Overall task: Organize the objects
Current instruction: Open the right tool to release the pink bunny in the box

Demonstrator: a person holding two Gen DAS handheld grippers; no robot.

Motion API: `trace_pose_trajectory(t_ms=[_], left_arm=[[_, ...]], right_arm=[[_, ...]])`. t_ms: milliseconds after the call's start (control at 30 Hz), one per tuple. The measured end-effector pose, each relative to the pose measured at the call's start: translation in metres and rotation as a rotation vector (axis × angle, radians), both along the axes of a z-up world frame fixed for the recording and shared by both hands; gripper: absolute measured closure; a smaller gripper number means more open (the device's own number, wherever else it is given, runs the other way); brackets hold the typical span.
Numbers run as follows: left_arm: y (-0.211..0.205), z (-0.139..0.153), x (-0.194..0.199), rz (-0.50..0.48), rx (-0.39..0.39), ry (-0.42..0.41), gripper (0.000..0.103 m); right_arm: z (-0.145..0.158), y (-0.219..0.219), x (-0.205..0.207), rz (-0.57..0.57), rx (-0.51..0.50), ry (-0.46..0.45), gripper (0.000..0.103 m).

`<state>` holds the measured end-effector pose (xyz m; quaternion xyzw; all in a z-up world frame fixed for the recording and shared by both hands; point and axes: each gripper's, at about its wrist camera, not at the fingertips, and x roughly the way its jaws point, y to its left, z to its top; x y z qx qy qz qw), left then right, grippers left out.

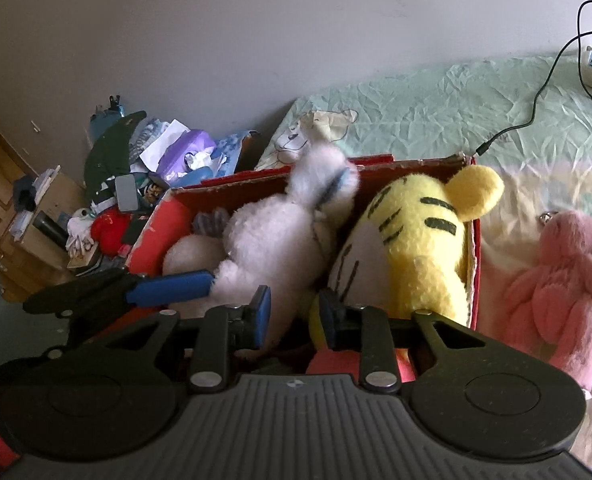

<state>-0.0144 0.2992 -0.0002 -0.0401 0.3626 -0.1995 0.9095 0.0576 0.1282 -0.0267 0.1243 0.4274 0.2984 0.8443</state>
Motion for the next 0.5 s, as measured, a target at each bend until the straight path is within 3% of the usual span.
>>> trace_pose_trajectory(t_ms=[500], left_arm=[[0.002,-0.003,0.004,-0.005,0.022,-0.001,0.008]], right_arm=[[0.010,-0.027,-0.011,-0.069,0.171,-0.021,0.067]])
